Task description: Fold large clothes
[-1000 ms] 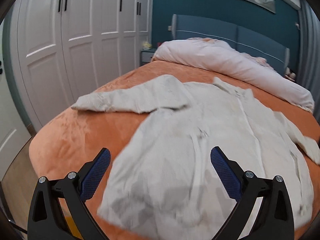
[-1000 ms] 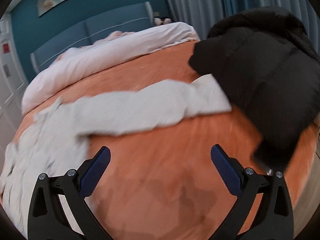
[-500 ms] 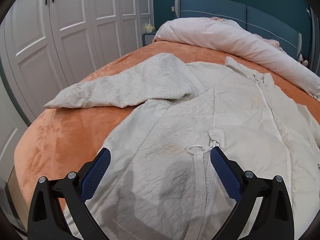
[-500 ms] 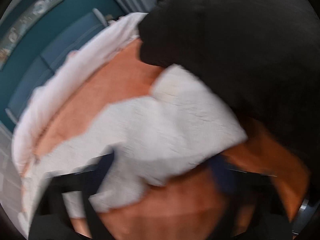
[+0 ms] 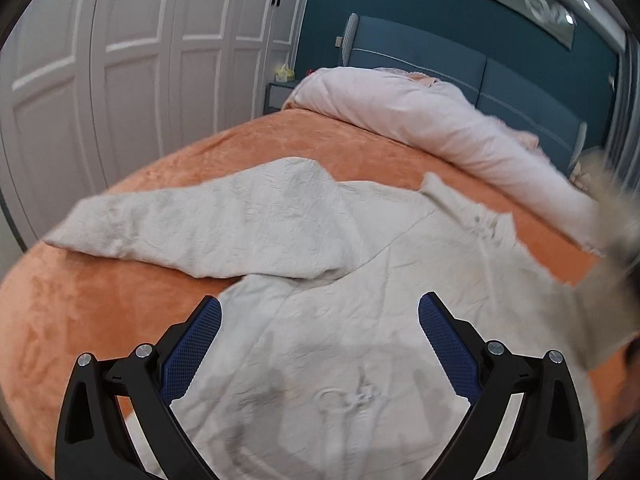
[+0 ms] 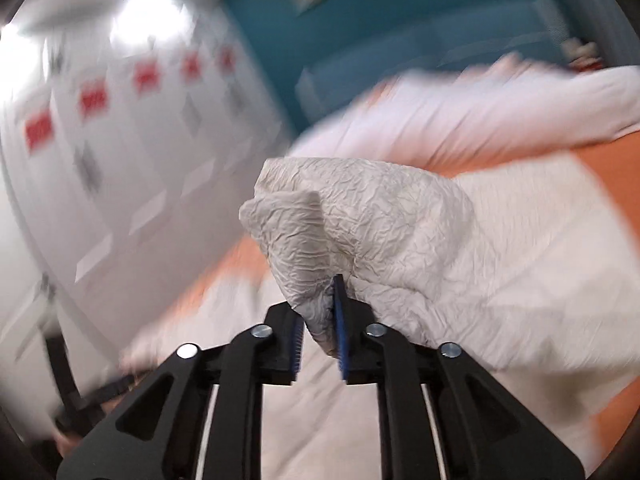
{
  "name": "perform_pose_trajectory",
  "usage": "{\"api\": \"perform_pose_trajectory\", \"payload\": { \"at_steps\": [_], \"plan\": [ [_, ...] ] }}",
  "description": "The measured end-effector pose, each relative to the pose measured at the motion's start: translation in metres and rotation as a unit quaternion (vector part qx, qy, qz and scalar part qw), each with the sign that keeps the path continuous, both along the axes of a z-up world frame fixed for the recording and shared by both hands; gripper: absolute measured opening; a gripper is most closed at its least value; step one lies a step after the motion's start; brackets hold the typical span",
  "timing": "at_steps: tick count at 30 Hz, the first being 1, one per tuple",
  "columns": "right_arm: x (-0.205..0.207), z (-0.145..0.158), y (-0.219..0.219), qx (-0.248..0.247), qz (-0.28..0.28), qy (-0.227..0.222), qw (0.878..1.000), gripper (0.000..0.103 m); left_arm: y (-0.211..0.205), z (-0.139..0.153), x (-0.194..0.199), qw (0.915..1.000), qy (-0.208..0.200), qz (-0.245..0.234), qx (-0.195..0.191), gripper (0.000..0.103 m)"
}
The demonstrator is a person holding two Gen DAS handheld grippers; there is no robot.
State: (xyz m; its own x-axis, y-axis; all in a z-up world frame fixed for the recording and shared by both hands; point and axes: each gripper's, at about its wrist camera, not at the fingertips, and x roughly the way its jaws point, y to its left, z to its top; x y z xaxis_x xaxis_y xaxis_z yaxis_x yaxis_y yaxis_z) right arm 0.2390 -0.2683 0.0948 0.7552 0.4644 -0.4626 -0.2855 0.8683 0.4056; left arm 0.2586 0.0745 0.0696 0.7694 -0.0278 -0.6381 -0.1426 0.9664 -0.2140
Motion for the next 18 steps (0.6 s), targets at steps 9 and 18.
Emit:
{"api": "perform_pose_trajectory", "payload": {
  "at_steps": [9, 18],
  "plan": [
    [-0.062, -0.021, -0.016, -0.027, -0.08, 0.004, 0.996, 0.057, -0.031, -0.007, 0.057, 0.9933, 0.03, -0.07, -0.087, 0.096],
    [-0.074, -0.054, -0.139, 0.022, -0.243, 0.086, 0.966, 0.049, -0.099, -0.078, 0.107, 0.9711, 0.171, -0.118, -0.118, 0.048]
  ]
}}
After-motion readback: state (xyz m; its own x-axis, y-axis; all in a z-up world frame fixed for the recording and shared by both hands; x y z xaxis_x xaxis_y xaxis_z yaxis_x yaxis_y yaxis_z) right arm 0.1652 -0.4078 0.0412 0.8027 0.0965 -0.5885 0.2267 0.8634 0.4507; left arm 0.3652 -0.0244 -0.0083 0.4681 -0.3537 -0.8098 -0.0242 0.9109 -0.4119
